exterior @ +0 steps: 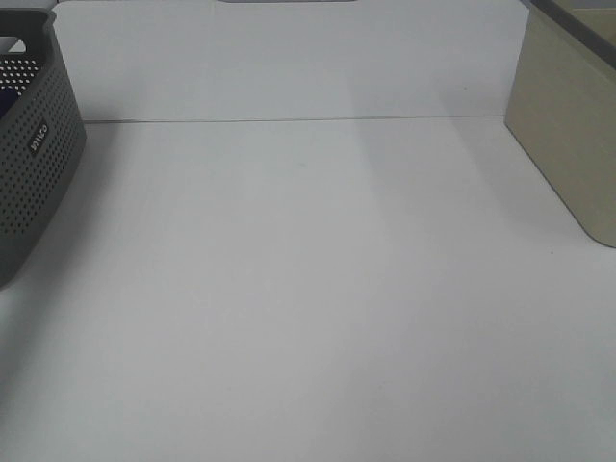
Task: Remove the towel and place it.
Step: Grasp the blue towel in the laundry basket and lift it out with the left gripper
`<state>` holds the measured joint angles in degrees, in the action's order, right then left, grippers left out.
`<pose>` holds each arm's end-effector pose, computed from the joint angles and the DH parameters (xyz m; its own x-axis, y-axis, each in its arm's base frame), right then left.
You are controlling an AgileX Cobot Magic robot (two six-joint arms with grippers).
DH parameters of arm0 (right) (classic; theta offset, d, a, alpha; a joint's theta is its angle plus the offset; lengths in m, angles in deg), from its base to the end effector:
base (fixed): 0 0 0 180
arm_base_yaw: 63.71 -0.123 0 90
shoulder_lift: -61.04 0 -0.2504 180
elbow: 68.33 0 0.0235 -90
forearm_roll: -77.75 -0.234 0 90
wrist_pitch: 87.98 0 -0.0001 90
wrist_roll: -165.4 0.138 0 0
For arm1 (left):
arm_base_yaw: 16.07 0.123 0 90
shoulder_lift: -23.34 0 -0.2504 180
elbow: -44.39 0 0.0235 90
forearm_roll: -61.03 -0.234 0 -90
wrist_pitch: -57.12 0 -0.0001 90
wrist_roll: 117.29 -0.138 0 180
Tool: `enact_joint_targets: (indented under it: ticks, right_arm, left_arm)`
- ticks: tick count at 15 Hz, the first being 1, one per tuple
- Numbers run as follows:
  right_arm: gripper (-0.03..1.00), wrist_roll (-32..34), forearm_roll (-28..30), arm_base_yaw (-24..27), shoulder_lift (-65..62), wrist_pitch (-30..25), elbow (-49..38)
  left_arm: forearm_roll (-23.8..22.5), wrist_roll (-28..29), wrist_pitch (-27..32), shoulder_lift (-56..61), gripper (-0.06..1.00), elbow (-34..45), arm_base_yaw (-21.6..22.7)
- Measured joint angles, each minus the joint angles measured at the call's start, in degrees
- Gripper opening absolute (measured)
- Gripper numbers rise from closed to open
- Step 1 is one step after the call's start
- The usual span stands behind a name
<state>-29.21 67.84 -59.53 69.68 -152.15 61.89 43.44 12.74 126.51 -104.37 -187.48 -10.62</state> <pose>0.0561 0.0173 0.2303 -0.5133 -0.1389 -0.8469 -0.1525 0.9859 -0.0693 0.4457 0.0817 0.2936 -0.6607 0.7389 -0.1322 0.5314 0.5848 0.6129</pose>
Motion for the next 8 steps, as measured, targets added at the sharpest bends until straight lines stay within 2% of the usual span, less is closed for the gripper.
enact_joint_targets:
  ticks: [5,8]
  right_arm:
    - [0.83,0.0,-0.1,0.0,0.0,0.0,0.0]
    - [0.83,0.0,-0.1,0.0,0.0,0.0,0.0]
  left_arm:
    - [-6.8,0.2,0.2,6.0,0.00,-1.2,-6.5]
    - [-10.4,0.2,0.3,10.5,0.00,-2.2,-12.1]
